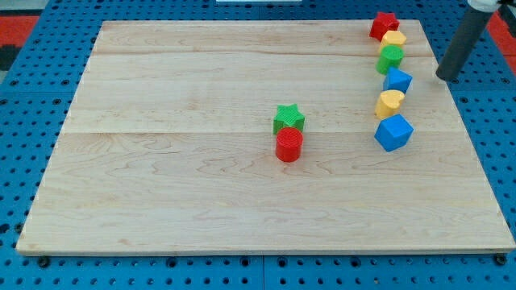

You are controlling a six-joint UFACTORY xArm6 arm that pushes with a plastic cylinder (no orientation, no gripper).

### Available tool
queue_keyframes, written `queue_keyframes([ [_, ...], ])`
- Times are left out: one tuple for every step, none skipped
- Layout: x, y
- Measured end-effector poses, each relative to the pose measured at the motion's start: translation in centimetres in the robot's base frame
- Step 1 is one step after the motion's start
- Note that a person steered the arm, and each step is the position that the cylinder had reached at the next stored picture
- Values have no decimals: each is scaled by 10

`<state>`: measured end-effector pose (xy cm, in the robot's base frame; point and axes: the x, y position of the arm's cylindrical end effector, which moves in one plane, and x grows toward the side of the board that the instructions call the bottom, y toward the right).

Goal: Slide the green circle towards the green star

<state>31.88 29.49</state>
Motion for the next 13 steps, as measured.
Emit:
queue_keyframes([
  [-36, 0],
  [-41, -7],
  [-41, -21],
  [-41, -49],
  [-41, -86],
  [-41, -110],
  [-36, -112],
  [-36, -104],
  [-36, -88],
  [-28, -71],
  [-21, -80],
  [-20, -113],
  [-16, -136],
])
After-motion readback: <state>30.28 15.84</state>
